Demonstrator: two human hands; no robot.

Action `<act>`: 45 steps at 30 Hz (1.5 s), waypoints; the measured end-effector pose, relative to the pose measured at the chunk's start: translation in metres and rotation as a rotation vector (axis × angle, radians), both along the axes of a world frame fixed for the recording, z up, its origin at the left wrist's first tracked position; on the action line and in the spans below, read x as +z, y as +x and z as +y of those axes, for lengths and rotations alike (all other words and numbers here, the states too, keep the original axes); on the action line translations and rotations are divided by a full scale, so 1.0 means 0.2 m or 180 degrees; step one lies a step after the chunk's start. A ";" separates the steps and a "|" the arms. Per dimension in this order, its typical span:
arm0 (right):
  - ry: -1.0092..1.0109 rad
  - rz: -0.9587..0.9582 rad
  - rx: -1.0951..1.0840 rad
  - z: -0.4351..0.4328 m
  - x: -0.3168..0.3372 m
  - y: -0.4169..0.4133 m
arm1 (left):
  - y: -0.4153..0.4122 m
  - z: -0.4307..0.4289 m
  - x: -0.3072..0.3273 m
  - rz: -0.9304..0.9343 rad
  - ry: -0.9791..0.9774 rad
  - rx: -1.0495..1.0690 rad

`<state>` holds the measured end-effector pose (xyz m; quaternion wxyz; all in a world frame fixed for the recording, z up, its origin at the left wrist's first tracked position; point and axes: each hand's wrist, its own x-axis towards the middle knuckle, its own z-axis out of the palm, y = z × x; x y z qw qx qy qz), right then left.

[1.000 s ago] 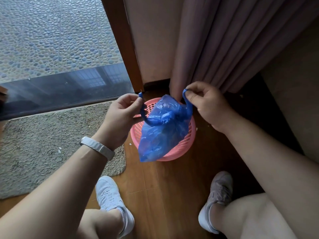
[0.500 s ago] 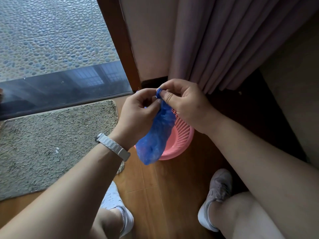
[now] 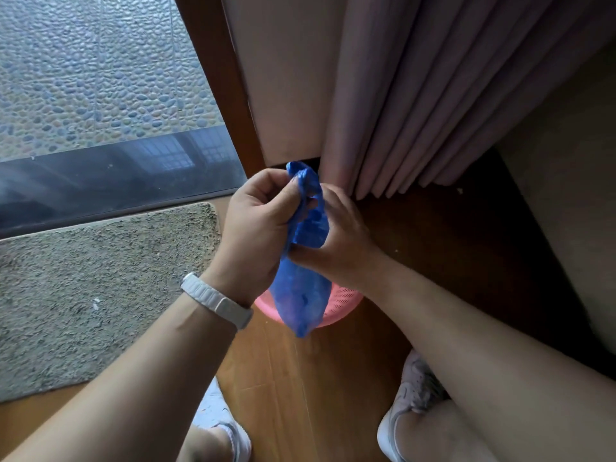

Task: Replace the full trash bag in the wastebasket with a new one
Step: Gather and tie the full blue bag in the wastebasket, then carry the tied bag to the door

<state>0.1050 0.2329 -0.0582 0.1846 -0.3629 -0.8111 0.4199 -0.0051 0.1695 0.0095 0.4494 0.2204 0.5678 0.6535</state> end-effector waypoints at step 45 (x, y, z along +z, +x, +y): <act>0.0461 0.0779 -0.0108 0.24 2.35 -0.10 | -0.26 0.23 2.49 -0.0163 0.0514 -0.0099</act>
